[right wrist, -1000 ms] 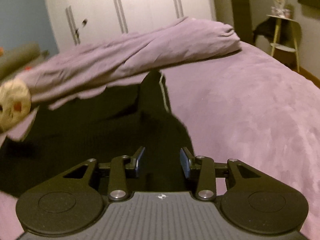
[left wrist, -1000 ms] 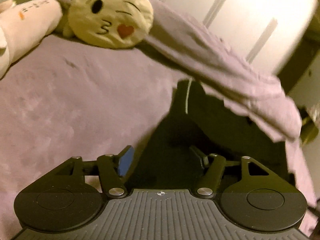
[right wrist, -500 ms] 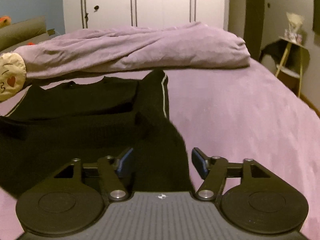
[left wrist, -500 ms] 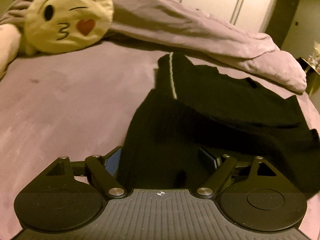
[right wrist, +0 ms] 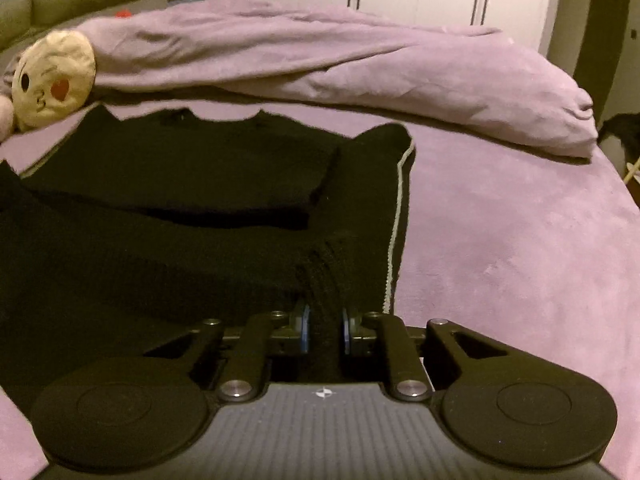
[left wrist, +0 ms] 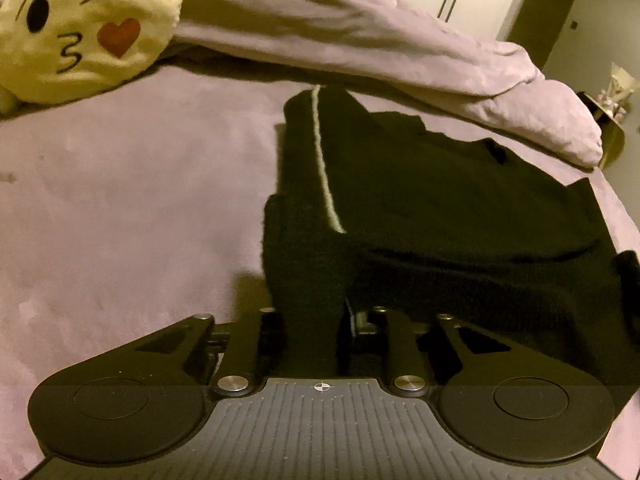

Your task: Fold small clothes

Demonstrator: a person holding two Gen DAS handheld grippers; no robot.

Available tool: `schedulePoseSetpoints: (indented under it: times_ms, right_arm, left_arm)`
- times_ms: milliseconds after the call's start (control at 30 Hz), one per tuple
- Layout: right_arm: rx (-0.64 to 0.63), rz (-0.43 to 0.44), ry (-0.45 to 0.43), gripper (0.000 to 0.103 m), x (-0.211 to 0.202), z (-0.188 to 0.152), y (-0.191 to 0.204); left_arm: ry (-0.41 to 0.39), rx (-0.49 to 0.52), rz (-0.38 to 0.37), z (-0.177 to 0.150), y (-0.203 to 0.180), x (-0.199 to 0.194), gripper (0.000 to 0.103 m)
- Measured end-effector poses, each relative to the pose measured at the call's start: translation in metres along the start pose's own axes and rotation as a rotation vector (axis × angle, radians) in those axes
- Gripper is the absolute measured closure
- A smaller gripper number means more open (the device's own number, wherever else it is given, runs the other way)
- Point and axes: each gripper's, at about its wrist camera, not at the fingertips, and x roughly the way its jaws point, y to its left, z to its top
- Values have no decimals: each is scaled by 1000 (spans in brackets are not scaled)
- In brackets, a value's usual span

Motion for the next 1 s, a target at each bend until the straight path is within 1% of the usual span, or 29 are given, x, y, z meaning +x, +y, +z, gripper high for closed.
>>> schedulePoseSetpoints:
  times_ms: [100,167,233,267,300,333,367,400,433,467,533,567,600,700,733,767,800,867,1000]
  right_arm:
    - [13,25,-23,89,-12,4,-1]
    - [7,22,-15,89,-12,5,-3]
    - [-8,18,22,88,-4,4,-3]
    - [-18,12,41,87,1,3,-2]
    - [-24,7,56,86,5,2,-1]
    - [-27,4,66,83,9,2,0]
    - [-27,3,70,82,11,1,1]
    - [-28,7,72,81,14,2,3]
    - [-35,8,76,81,15,3,5]
    - [-46,4,81,81,17,3,8]
    - [-66,-6,90,83,17,5,13]
    - [-68,-8,93,86,16,5,15]
    - [-68,-7,94,88,14,6,16]
    - [-88,-30,75,90,0,9,23]
    - [-82,-27,60,91,-5,13,24]
    - [-75,-20,44,91,-11,16,24]
    - [-65,-12,21,91,-19,21,24]
    - [-47,-9,-18,91,-29,30,22]
    - [10,-7,-91,91,-35,55,12]
  left_arm:
    - [-42,-3,-26,4,-2,-15,85]
    - [-71,-18,-31,7,2,-22,85]
    - [-57,-49,-40,9,7,-21,74]
    - [-43,-57,-47,9,7,-18,64]
    - [-27,-51,-49,10,6,-14,56]
    - [-10,-26,-38,11,2,-9,53]
    - [0,3,-32,11,-2,-5,46]
    - [9,32,-30,12,-7,-1,41]
    - [18,51,-28,12,-10,3,41]
    - [30,66,-28,12,-13,8,45]
    - [53,90,-7,11,-17,16,60]
    - [64,94,4,11,-17,19,77]
    - [71,95,16,11,-17,20,83]
    - [47,82,12,11,-13,12,88]
    - [33,74,4,12,-12,6,88]
    - [16,75,-2,14,-11,-3,92]
    - [-4,80,-7,16,-11,-11,93]
    - [-40,73,-41,22,-10,-28,93]
    - [-123,63,-60,47,-12,-52,93]
